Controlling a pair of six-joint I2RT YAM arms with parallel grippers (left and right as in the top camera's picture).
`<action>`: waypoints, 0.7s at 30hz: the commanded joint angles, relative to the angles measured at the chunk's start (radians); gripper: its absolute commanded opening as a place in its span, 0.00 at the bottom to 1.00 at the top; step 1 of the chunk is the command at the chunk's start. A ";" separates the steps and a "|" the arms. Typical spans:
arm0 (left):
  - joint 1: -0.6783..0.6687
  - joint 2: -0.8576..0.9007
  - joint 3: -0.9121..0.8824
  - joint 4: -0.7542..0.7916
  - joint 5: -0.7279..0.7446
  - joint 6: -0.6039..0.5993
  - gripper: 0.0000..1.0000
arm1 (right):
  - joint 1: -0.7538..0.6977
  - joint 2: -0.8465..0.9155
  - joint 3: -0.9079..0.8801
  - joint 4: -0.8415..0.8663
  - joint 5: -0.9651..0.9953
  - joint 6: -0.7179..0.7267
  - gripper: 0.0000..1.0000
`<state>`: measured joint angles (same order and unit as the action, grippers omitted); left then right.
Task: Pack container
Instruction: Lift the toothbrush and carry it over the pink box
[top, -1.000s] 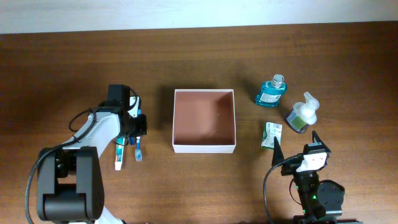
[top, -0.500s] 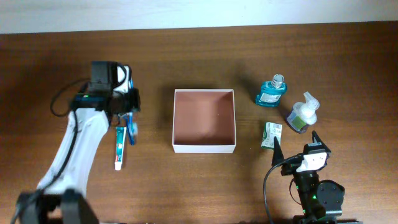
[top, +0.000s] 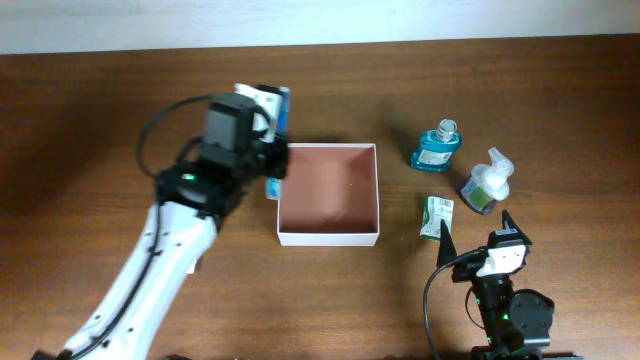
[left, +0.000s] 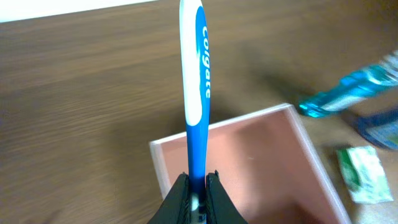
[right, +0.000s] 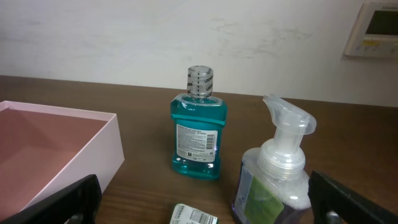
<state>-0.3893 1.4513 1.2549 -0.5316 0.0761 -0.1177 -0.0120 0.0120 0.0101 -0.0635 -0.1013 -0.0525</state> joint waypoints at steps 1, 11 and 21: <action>-0.068 0.056 0.012 0.021 -0.057 -0.008 0.01 | 0.005 -0.008 -0.005 -0.005 0.005 0.005 0.99; -0.148 0.172 0.012 0.030 -0.100 -0.009 0.01 | 0.005 -0.008 -0.005 -0.005 0.005 0.005 0.99; -0.152 0.234 0.012 0.023 -0.100 -0.009 0.01 | 0.005 -0.008 -0.005 -0.005 0.005 0.005 0.99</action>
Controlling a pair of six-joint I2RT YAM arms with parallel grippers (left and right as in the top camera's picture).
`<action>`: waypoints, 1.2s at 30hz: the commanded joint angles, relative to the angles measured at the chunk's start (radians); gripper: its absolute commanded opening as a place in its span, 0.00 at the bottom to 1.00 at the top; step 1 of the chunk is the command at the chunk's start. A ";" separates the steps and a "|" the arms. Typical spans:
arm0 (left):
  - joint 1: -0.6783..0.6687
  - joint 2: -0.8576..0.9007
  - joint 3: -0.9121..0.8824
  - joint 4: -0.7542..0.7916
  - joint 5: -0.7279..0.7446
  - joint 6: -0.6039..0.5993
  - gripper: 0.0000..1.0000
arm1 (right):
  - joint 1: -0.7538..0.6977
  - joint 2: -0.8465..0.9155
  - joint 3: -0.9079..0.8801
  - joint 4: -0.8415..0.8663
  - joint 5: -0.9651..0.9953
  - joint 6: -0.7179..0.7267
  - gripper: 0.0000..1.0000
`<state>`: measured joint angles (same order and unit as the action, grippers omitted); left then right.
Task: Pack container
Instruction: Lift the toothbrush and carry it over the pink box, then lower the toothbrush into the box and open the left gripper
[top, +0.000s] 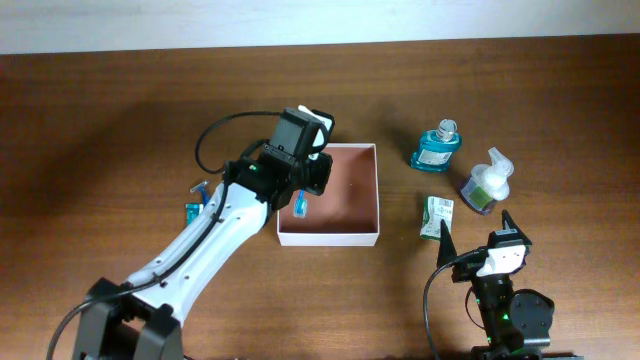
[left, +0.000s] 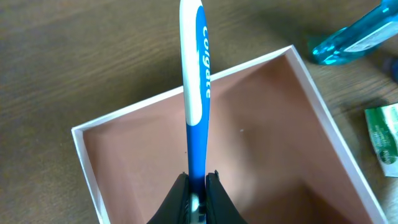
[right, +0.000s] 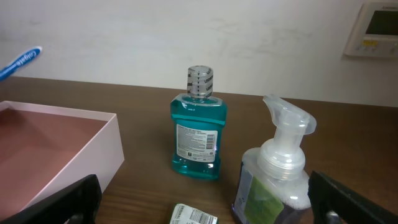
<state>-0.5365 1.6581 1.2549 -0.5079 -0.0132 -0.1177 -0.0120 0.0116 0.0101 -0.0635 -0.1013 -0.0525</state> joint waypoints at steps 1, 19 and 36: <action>-0.005 0.032 0.012 -0.001 -0.011 -0.009 0.01 | 0.005 -0.008 -0.005 -0.005 0.005 0.005 0.99; -0.005 0.095 0.007 -0.054 -0.014 -0.010 0.01 | 0.005 -0.008 -0.005 -0.005 0.005 0.005 0.99; -0.004 0.177 0.006 -0.053 -0.014 -0.009 0.01 | 0.005 -0.008 -0.005 -0.005 0.005 0.005 0.99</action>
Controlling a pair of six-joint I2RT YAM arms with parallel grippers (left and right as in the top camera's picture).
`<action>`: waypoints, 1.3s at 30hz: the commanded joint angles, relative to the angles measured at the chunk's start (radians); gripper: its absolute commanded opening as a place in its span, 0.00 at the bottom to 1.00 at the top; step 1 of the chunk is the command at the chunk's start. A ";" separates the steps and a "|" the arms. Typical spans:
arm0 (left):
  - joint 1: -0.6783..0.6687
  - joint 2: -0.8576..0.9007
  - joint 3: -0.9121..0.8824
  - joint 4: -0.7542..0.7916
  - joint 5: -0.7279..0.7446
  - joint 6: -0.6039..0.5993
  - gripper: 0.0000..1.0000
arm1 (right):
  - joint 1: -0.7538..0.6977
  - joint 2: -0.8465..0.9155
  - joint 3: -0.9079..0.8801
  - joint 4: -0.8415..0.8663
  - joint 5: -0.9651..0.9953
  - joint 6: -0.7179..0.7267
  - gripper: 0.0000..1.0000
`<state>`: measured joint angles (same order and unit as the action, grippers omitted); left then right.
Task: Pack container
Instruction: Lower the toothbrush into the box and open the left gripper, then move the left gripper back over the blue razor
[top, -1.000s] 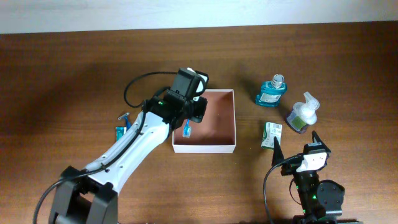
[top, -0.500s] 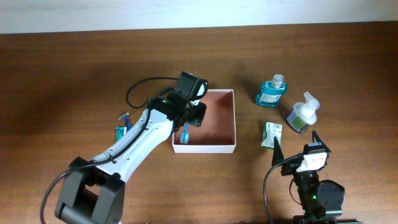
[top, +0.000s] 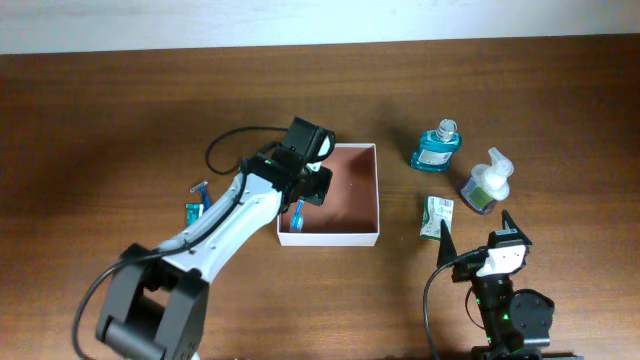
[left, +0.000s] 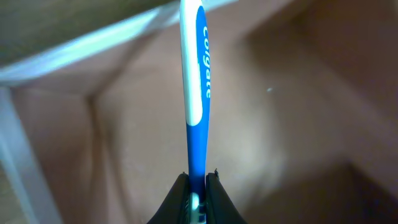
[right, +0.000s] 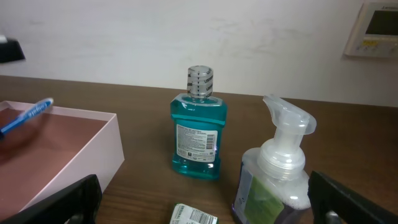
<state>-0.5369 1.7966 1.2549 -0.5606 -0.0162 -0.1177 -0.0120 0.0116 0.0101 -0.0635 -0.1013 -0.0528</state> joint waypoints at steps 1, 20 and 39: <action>-0.004 0.044 0.006 0.000 -0.011 -0.009 0.01 | 0.005 -0.008 -0.005 -0.005 0.005 0.006 0.99; -0.004 0.024 0.053 -0.024 0.004 -0.010 0.48 | 0.005 -0.008 -0.005 -0.005 0.005 0.006 0.99; 0.336 -0.140 0.230 -0.424 -0.044 -0.109 0.27 | 0.005 -0.008 -0.005 -0.005 0.005 0.006 0.99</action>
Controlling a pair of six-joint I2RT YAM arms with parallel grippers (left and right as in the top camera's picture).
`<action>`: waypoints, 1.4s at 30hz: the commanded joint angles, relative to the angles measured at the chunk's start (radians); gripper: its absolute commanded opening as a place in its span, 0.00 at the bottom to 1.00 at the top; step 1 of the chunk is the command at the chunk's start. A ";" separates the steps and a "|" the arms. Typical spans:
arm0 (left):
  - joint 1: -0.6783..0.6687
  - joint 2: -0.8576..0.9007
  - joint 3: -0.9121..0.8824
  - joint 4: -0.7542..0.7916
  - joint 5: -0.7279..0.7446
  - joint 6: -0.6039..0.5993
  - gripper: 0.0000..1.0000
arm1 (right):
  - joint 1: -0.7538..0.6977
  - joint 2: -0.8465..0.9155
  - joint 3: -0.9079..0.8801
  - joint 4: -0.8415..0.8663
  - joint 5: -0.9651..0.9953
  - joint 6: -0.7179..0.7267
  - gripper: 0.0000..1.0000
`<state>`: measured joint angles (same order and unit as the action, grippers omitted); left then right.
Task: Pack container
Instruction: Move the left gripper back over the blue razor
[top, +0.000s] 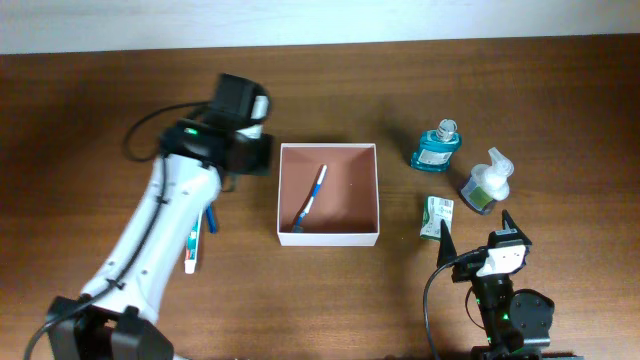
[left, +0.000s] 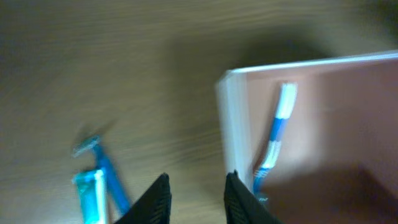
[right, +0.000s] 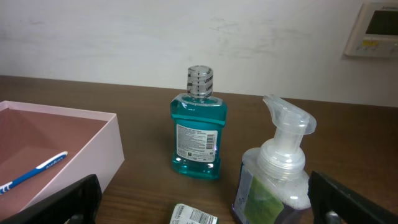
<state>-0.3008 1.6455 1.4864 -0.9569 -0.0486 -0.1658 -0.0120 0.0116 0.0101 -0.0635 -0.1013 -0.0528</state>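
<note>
A blue and white toothbrush (top: 311, 197) (left: 277, 137) (right: 34, 171) lies inside the pink box with white walls (top: 329, 239) (left: 235, 124). My left gripper (top: 258, 154) (left: 197, 186) hangs open and empty just left of the box's left wall. A teal mouthwash bottle (top: 437, 146) (right: 198, 127), a foam soap pump bottle (top: 486, 182) (right: 277, 174) and a small green packet (top: 436, 217) (right: 194, 216) stand right of the box. My right gripper (top: 475, 226) (right: 202, 200) rests open near the front edge, facing them.
A blue razor (top: 210, 217) (left: 102, 168) and a white tube (top: 191, 245) lie on the table left of the box, below my left arm. A wall with a thermostat (right: 378, 28) closes the far side.
My left gripper was shut on the toothbrush low inside the box. The toothbrush now lies in the box, and the gripper is open and has moved out to the left.
My left gripper held the toothbrush beside the box's left wall, then above the box, then low inside it. Now the brush lies in the box and the gripper is open outside. The right arm never moved.
</note>
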 joint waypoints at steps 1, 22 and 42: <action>0.129 0.011 -0.006 -0.031 -0.012 -0.075 0.27 | 0.005 -0.008 -0.005 -0.005 0.005 0.006 0.99; 0.258 0.049 -0.231 0.097 -0.020 -0.182 0.27 | 0.005 -0.008 -0.005 -0.005 0.005 0.006 0.98; 0.258 0.049 -0.461 0.383 -0.019 -0.182 0.36 | 0.005 -0.008 -0.005 -0.005 0.005 0.006 0.99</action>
<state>-0.0444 1.6798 1.0538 -0.6079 -0.0608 -0.3378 -0.0120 0.0116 0.0101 -0.0635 -0.1013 -0.0525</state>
